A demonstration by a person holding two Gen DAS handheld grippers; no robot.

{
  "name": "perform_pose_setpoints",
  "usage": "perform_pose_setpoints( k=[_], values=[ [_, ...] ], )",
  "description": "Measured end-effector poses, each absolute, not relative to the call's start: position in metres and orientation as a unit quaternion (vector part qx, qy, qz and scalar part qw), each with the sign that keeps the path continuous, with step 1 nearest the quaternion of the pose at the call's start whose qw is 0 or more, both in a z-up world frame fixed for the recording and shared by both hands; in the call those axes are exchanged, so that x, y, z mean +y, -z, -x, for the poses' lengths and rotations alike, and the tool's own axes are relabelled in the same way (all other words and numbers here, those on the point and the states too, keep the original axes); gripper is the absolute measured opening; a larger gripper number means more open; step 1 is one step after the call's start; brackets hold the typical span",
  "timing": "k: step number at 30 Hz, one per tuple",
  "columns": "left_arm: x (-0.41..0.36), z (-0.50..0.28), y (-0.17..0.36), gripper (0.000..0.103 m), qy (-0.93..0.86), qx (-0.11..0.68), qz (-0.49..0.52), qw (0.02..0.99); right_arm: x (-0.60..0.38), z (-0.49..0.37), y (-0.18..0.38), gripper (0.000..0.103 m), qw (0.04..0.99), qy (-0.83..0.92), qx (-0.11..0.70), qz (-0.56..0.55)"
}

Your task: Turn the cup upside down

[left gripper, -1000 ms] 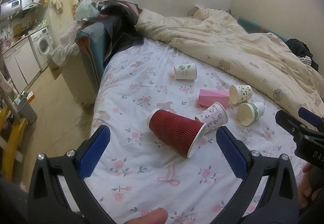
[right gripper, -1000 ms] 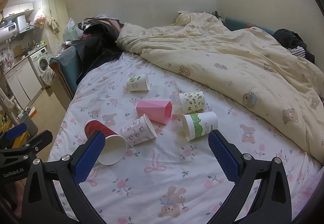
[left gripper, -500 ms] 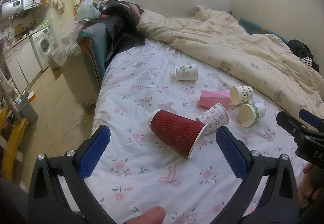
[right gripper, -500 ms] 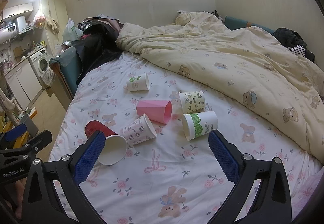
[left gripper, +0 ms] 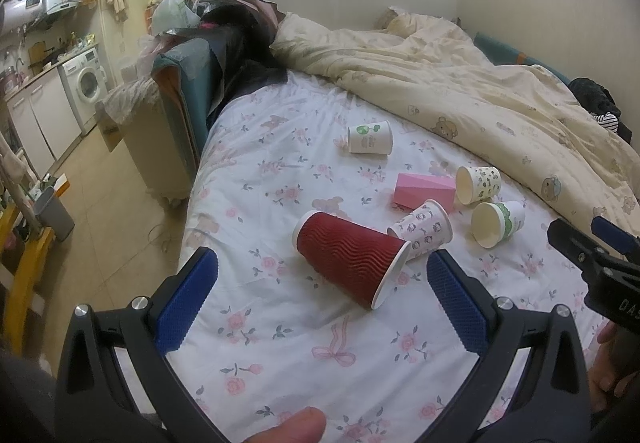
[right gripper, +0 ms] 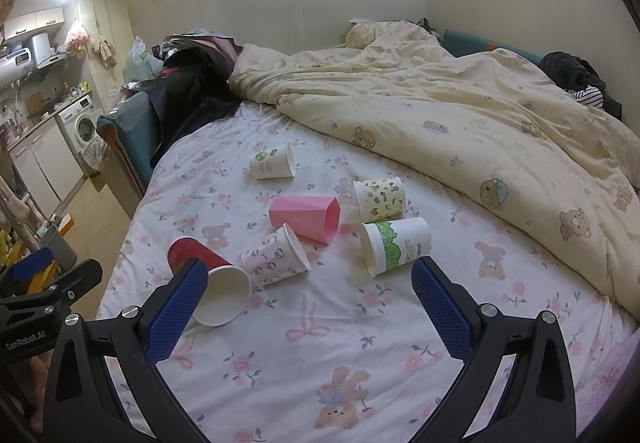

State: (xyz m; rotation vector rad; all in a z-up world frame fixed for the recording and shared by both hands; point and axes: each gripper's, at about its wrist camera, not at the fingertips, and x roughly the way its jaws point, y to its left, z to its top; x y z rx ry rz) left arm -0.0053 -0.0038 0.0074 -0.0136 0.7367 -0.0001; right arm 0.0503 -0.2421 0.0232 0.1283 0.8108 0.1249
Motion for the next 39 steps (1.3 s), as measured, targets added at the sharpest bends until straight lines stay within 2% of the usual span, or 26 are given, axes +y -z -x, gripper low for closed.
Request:
perform_pose_setpoints(
  k=[11, 24, 33, 39],
  values=[
    [-0.003, 0.004, -0.007, 0.103, -0.005, 0.361, 0.012, 0.933, -0.244, -0.051, -0.022, 0.103, 0.915, -0.058, 0.394, -0.063],
    [0.001, -0.025, -0.010, 0.103, -0.016, 0.407, 0.012, 0.913, -0.256, -0.066, -0.020, 0.103, 0.912, -0.049, 0.401, -0.069],
    [0.003, -0.076, 0.011, 0.103, -0.046, 0.494, 0.014, 0.868, -0.257, -0.107, -0.014, 0.103, 0.895, -0.068, 0.437, -0.057],
    [0.007, -0.115, 0.047, 0.103, -0.057, 0.572, 0.084, 0.814, -0.259, -0.137, 0.012, 0.103, 0.879, -0.069, 0.468, -0.066]
  ],
)
